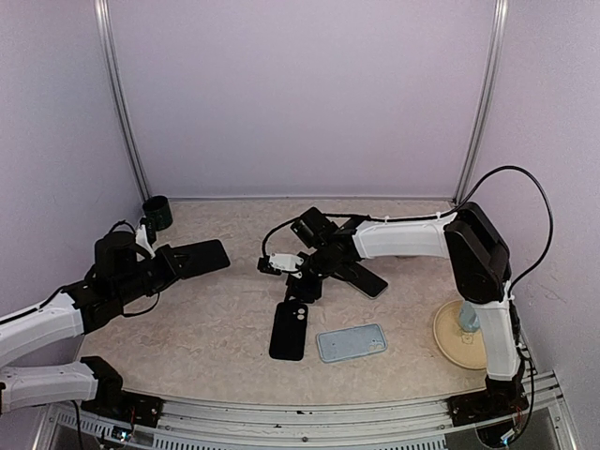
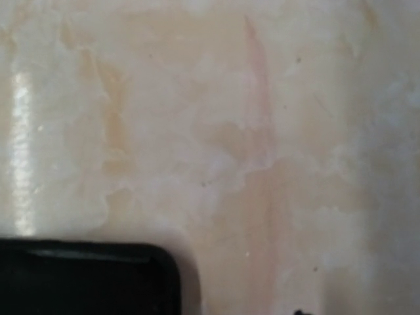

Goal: Put the phone into the phone case
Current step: Move the phone case to the center of the board.

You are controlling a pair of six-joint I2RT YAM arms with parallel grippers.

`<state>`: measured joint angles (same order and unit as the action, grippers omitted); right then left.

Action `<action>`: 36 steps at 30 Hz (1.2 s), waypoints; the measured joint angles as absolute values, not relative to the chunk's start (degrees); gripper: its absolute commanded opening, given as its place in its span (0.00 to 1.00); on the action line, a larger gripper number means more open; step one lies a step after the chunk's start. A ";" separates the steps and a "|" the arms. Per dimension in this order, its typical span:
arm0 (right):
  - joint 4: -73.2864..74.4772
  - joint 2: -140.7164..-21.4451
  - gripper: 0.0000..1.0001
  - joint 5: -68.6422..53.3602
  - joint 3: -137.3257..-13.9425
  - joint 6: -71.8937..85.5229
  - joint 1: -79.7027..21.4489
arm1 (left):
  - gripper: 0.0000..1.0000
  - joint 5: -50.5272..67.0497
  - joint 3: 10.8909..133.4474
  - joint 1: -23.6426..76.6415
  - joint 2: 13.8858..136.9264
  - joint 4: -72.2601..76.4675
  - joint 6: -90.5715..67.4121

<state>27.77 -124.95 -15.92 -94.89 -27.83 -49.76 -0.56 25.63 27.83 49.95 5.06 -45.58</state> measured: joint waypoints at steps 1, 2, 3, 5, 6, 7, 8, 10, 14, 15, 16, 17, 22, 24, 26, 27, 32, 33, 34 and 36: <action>27.88 -125.29 0.50 -15.84 -95.13 -27.70 -49.76 | 0.00 -0.62 25.50 27.83 49.84 5.10 -45.58; 28.01 -125.60 0.49 -15.77 -95.29 -27.44 -49.76 | 0.00 -0.73 25.21 27.83 49.63 5.28 -45.58; 28.23 -125.82 0.48 -15.77 -95.44 -27.33 -49.76 | 0.00 -0.80 24.88 27.83 49.30 5.39 -45.60; 28.56 -126.13 0.46 -15.68 -95.64 -27.16 -49.76 | 0.00 -0.89 24.34 27.83 48.64 5.56 -45.60; 28.67 -126.23 0.44 -15.59 -95.77 -27.09 -49.76 | 0.00 -0.91 24.18 27.83 48.45 5.58 -45.58; 28.71 -126.39 0.42 -15.51 -95.96 -27.05 -49.76 | 0.00 -0.93 24.14 27.83 48.36 5.67 -45.60; 28.80 -126.61 0.41 -15.38 -96.14 -27.05 -49.76 | 0.00 -0.91 24.12 27.83 48.36 5.89 -45.60; 28.97 -127.04 0.39 -15.14 -96.51 -26.98 -49.78 | 0.00 -0.91 24.12 27.83 48.38 6.17 -45.60; 29.02 -127.70 0.36 -14.74 -96.77 -26.89 -49.87 | 0.00 -0.89 24.12 28.12 48.84 7.07 -45.60; 29.02 -127.74 0.36 -14.68 -96.77 -26.89 -49.89 | 0.00 -0.89 24.12 28.18 49.06 7.27 -45.60; 29.04 -127.74 0.35 -14.63 -96.77 -26.89 -50.06 | 0.00 -0.86 24.12 28.23 49.19 7.33 -45.60; 29.02 -127.74 0.34 -14.61 -96.77 -26.89 -50.13 | 0.00 -0.86 24.12 28.29 49.32 7.33 -45.60; 29.06 -127.79 0.33 -14.52 -96.84 -26.89 -50.15 | 0.00 -0.86 24.12 28.60 49.89 7.88 -45.58; 29.10 -127.96 0.32 -14.52 -96.99 -26.89 -50.15 | 0.00 -0.86 24.12 28.73 50.13 8.03 -45.60; 29.10 -128.22 0.32 -14.55 -97.03 -26.89 -50.15 | 0.00 -0.86 24.12 28.88 50.37 8.12 -45.60; 29.10 -128.38 0.32 -14.72 -97.08 -26.87 -50.15 | 0.00 -0.86 24.12 28.97 50.43 8.10 -45.60; 29.30 -128.51 0.33 -15.22 -97.47 -26.87 -50.15 | 0.00 -0.91 24.12 29.08 50.48 8.10 -45.63; 29.41 -128.53 0.34 -15.33 -97.56 -26.87 -50.15 | 0.00 -0.89 24.12 29.08 50.48 8.10 -45.63; 29.45 -128.53 0.35 -15.40 -97.60 -26.85 -50.15 | 0.00 -0.91 24.12 29.08 50.48 8.10 -45.63; 29.41 -128.53 0.35 -15.64 -97.60 -26.81 -50.15 | 0.00 -0.91 24.12 29.10 50.48 8.10 -45.76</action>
